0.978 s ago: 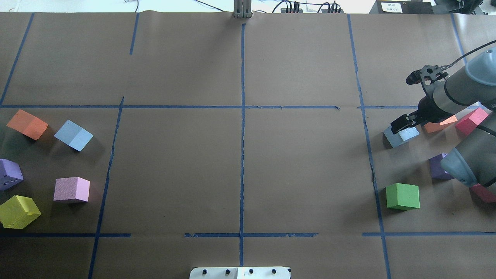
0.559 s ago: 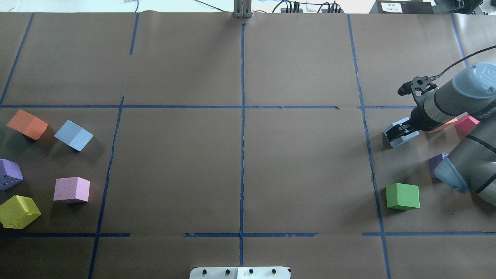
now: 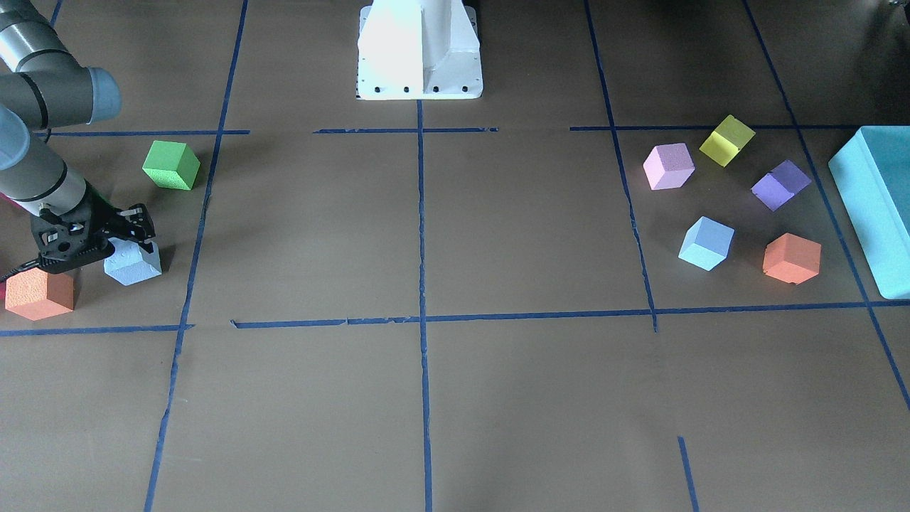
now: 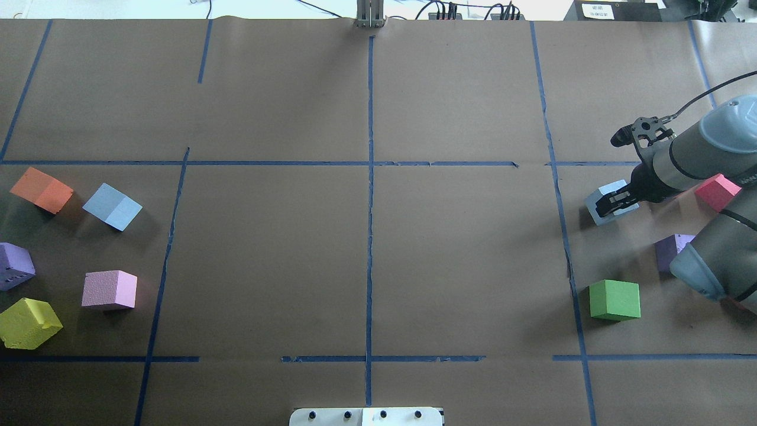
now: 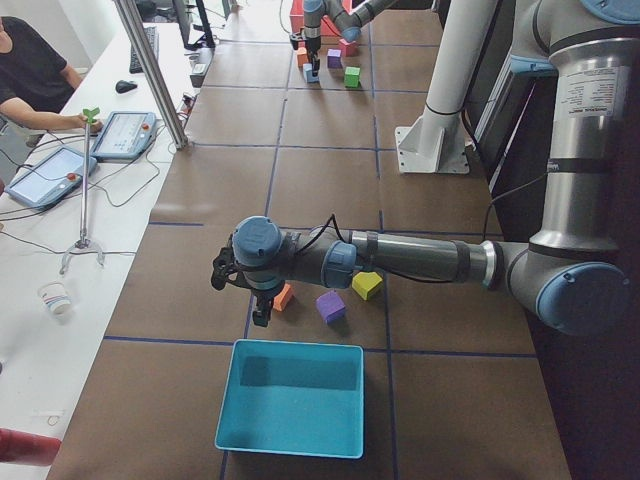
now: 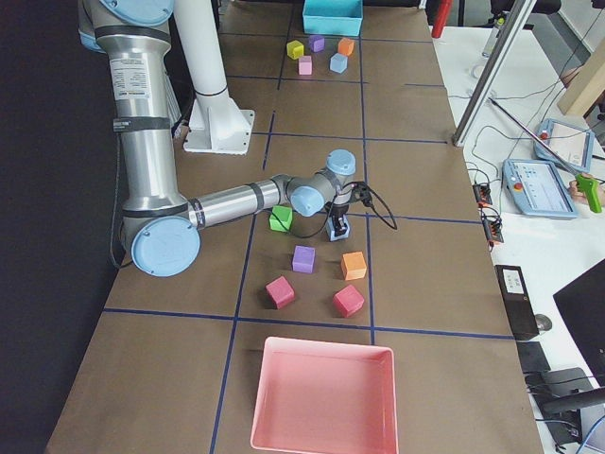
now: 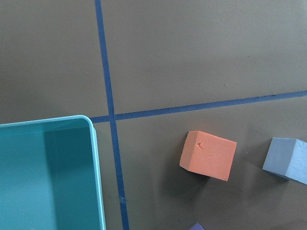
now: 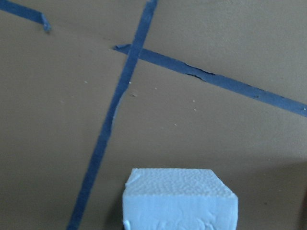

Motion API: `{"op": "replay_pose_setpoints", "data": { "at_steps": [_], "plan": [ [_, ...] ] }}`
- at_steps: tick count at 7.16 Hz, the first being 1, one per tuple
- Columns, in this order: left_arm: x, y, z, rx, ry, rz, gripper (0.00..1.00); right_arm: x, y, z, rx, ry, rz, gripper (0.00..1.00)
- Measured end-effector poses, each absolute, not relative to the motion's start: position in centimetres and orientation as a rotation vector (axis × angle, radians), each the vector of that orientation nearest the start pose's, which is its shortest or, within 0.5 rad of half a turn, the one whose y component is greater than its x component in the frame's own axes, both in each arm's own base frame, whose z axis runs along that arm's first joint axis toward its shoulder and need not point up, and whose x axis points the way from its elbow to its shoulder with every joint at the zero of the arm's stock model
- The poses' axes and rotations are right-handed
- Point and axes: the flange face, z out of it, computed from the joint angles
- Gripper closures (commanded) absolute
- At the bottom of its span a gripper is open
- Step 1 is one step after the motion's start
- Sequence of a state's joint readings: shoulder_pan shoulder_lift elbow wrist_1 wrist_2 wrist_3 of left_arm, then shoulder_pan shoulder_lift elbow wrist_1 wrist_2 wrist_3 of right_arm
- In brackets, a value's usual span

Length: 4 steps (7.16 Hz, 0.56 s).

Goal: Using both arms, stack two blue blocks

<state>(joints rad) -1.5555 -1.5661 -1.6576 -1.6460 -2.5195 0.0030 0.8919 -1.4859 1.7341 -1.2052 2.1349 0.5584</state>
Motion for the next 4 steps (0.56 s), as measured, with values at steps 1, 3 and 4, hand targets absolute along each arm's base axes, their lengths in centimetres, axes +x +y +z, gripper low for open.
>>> {"op": "replay_pose_setpoints", "data": {
  "at_steps": [1,3,4],
  "plan": [
    [-4.4,-49.7,59.6,0.139,0.956,0.092,0.0,-28.9,-47.8,46.4,0.17,-0.833,-0.216,1.0],
    [-4.4,-49.7,59.6,0.138,0.962,0.091,0.0,-36.3,-48.3,36.1,0.12,-0.915,-0.046,1.0],
    [-4.3,-49.7,59.5,0.132,0.977,0.082,0.0,-41.4,-48.1,30.8,0.094,-0.913,0.04,1.0]
  ]
}}
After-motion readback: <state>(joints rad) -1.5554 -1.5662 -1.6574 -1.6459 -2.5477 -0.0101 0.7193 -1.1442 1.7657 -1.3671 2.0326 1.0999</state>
